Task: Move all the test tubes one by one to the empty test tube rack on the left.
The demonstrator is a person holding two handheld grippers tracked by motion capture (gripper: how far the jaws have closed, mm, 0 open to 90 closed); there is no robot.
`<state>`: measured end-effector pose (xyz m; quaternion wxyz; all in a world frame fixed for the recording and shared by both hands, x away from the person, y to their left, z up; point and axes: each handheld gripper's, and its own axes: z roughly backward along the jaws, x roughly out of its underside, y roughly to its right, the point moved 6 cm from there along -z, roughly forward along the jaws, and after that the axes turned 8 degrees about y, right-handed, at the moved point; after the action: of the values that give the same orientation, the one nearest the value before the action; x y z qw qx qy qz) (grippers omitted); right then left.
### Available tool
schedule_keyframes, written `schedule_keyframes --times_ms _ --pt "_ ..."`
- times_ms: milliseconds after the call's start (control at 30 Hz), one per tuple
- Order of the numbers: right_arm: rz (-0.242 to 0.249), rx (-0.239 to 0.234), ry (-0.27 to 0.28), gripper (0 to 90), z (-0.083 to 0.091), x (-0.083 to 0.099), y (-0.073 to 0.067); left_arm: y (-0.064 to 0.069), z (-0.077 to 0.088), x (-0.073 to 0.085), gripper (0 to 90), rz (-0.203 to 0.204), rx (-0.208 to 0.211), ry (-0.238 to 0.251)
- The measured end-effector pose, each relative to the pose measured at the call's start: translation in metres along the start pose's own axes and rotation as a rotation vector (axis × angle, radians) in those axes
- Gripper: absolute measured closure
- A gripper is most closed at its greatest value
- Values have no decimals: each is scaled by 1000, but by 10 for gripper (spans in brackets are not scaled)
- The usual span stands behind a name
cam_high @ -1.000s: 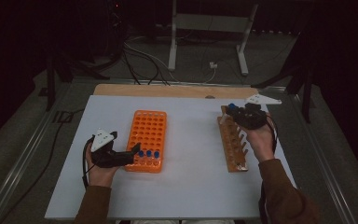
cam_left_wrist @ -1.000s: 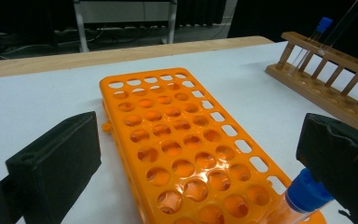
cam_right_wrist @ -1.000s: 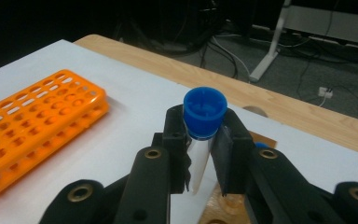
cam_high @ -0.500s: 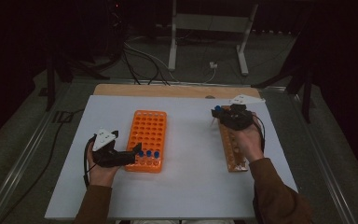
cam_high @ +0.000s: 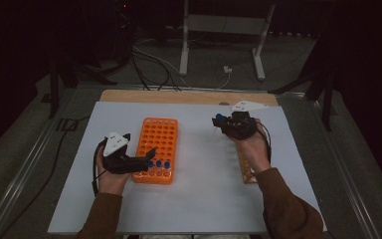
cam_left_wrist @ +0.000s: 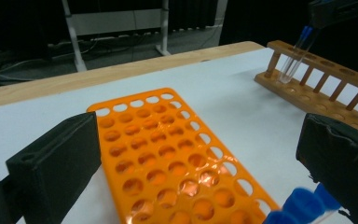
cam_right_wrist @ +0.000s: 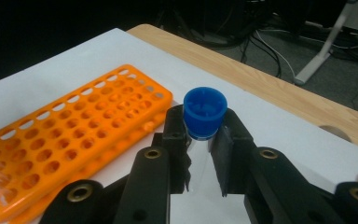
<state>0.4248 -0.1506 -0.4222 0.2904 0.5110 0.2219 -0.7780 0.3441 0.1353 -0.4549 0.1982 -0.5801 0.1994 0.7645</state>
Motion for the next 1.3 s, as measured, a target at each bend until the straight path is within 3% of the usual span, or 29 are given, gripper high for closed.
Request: schedule_keyframes --times_ms 400,1033,1300 --pt "7 -74 -3 765 -14 -9 -29 6 -11 -13 9 -29 17 -1" --pt "43 -181 -17 765 -39 -27 -83 21 -33 -23 14 -40 67 -10" --pt "36 -215 -23 765 -46 -29 -97 26 -39 -22 92 -50 67 -20"
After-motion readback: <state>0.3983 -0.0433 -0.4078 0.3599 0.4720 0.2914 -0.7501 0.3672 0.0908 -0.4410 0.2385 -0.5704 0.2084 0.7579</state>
